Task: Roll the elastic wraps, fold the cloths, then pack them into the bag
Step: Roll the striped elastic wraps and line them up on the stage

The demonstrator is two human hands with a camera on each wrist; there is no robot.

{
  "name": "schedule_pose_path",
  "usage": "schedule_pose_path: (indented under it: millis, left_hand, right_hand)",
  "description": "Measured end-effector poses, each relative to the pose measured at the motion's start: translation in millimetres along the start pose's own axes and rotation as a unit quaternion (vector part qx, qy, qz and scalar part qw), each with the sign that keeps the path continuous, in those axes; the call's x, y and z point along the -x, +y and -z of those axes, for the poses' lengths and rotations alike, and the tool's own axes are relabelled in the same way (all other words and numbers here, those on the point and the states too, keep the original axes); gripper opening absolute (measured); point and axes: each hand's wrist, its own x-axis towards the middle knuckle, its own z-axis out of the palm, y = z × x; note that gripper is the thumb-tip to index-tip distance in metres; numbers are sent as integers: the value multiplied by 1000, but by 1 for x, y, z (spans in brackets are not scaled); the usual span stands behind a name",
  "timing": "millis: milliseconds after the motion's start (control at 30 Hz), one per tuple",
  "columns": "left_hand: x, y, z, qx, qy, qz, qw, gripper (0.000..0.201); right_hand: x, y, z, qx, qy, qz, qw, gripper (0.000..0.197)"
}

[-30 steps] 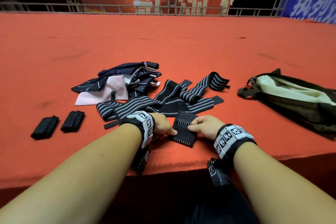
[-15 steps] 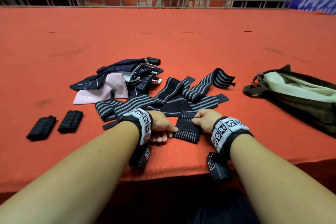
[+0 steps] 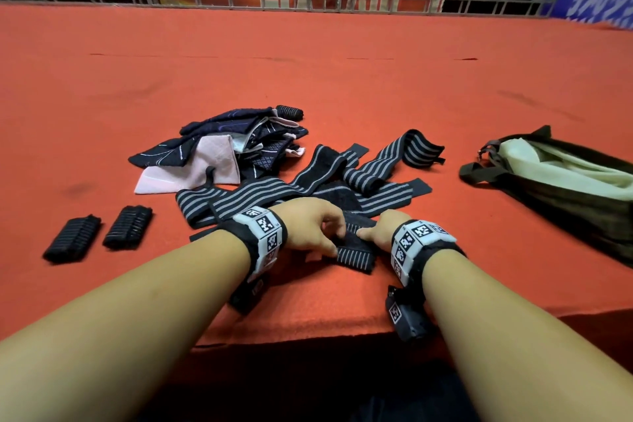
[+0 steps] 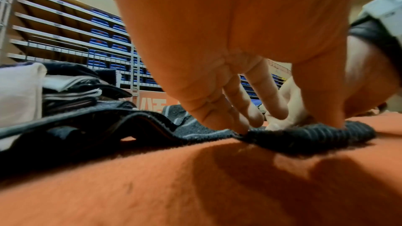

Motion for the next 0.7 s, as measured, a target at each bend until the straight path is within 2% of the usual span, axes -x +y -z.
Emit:
schedule_pose_path:
  millis: [133, 267, 333, 400, 433, 500, 600, 700]
  left_hand:
    - [0, 6, -3, -157, -51, -40, 985, 50]
    - [1, 20, -7, -241, -30, -53, 969, 45]
    - [3, 26, -11, -260, -5, -60, 964, 38]
    - [3, 27, -15, -257, 16, -61, 964, 34]
    - [3, 25, -16, -247, 23, -57, 967, 33]
    - [1, 22, -17, -217, 35, -48, 974, 35]
    - [0, 19, -15, -174, 45, -35, 983, 33]
    - [0, 17, -11, -131, 24, -28, 991, 25]
  right_hand:
    - [0, 0, 0, -10, 5, -7, 1000, 39]
    - [3, 4, 1, -44, 17, -8, 999, 39]
    - [2, 9, -2, -74, 20, 10, 997, 29]
    - [3, 20, -4, -160, 9, 45, 986, 9]
    - [6, 29, -6, -237, -1, 58, 970, 12]
    - [17, 44, -12, -321, -25, 87, 943, 29]
    - [33, 55, -17, -292, -59, 147, 943, 37]
    - [34, 55, -17, -246, -83, 182, 948, 43]
